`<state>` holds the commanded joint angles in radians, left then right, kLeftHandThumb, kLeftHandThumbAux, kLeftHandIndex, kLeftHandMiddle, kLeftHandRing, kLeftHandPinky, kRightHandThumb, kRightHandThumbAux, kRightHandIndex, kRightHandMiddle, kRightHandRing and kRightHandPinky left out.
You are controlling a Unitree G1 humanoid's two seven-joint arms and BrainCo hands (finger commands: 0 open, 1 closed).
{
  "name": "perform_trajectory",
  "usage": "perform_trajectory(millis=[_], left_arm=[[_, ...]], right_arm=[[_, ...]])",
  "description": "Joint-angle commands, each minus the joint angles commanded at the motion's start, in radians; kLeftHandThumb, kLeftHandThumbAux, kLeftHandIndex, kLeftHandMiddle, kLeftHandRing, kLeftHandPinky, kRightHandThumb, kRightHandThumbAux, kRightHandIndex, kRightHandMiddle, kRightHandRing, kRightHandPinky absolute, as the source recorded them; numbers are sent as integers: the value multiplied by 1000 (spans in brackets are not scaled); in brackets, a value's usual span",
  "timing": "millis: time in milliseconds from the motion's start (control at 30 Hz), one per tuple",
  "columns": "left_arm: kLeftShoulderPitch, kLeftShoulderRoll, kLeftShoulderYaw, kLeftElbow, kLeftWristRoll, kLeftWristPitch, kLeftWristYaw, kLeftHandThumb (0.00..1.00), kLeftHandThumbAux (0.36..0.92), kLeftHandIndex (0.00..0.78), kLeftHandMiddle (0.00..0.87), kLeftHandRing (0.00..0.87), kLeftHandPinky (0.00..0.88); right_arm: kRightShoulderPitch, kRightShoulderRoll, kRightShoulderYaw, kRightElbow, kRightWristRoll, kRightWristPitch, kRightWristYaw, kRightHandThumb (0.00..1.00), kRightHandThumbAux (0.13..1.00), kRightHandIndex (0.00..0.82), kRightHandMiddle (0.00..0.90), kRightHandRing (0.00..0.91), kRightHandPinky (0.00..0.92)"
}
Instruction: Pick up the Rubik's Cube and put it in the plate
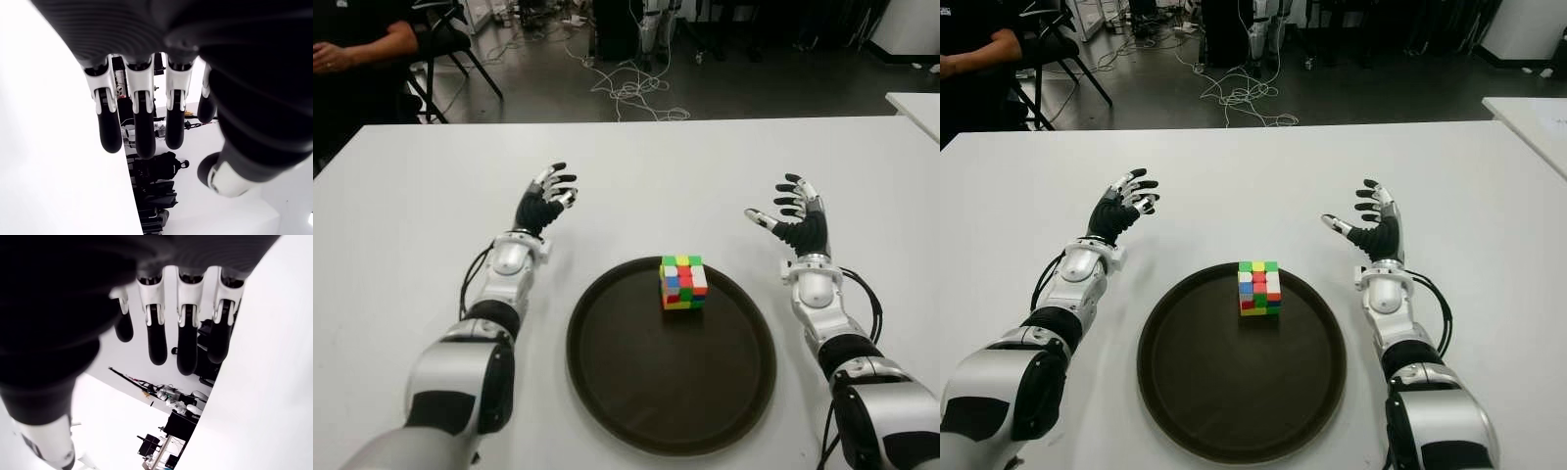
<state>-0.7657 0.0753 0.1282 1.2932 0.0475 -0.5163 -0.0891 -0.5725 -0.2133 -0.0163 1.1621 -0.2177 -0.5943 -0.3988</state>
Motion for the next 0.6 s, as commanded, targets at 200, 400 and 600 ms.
perform_trajectory(millis=[200, 400, 600], left_arm=[[1, -1, 1, 0, -2, -4, -4, 227, 756, 149, 243, 263, 297], [-1, -3, -3, -1, 3, 0, 9, 213, 771, 144, 238, 249, 276], [-3, 3, -17, 3, 19, 3, 25, 198, 773, 129, 211, 219, 240]], right_arm=[[1, -2, 8, 2, -15, 1, -19, 0, 766, 206, 291, 313, 327], [-1, -2, 15, 8, -26, 8, -40, 0, 780, 207, 294, 314, 329], [-4, -2, 16, 23, -31, 13, -44, 0, 779, 205, 292, 309, 317]])
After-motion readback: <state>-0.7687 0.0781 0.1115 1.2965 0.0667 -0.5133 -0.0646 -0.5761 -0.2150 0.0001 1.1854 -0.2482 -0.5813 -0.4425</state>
